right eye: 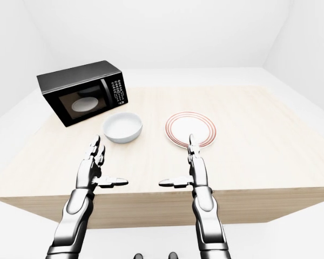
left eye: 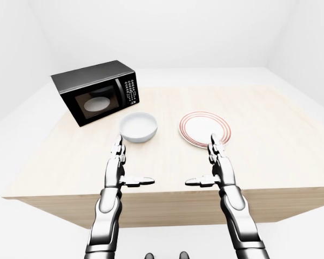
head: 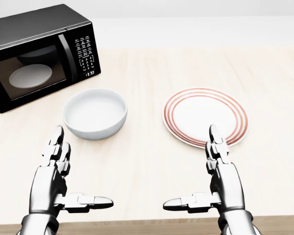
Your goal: Pick up the white bowl and put it on the plate.
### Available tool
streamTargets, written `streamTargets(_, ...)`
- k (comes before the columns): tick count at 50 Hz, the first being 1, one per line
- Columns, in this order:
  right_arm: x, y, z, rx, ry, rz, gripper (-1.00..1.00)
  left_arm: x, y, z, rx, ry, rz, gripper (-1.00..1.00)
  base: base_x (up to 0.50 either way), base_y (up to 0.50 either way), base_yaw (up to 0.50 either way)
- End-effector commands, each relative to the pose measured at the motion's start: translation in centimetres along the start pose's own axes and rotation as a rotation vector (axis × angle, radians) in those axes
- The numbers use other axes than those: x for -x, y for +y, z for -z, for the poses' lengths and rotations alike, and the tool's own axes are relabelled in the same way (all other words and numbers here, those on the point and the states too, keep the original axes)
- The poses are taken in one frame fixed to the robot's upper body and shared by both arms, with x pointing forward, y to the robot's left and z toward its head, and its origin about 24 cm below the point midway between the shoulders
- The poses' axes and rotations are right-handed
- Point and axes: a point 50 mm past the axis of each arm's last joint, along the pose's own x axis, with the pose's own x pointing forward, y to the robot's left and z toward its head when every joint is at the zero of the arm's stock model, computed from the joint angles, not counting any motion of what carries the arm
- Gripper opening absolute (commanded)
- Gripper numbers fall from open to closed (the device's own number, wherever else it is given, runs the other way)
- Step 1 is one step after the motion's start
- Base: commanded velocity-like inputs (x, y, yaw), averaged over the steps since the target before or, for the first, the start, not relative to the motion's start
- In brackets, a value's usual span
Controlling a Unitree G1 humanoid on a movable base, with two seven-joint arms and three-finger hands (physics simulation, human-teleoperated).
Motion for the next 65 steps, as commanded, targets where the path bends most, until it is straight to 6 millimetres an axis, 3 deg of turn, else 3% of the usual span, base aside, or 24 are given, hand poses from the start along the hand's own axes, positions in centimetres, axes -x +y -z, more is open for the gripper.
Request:
streamTargets(1,0.0,0.2,0.25,0.006,0.003,-0.01,1.0,0.07,0.03,-0.15,-0.003,-0.002,0.001,1.0,0.0,0.5,0.0)
streamTargets(23,-0.16,0.35,0.65,0.008,0.016,-0.008,1.0,0.09,0.05,-0.15,-0.004,-0.004,0.002,1.0,0.0,0.49,0.0)
streamTargets(53,-0.2,0.51,0.74,-0.013,0.013,-0.028,1.0,0.09,0.05,-0.15,-0.003,-0.004,0.002,1.0,0.0,0.0,0.0)
streamTargets(65,-0.19,0.72,0.94,0.003,0.007,-0.034,1.0,0.09,0.05,-0.15,-0.003,-0.004,0.002,1.0,0.28,0.0,0.0)
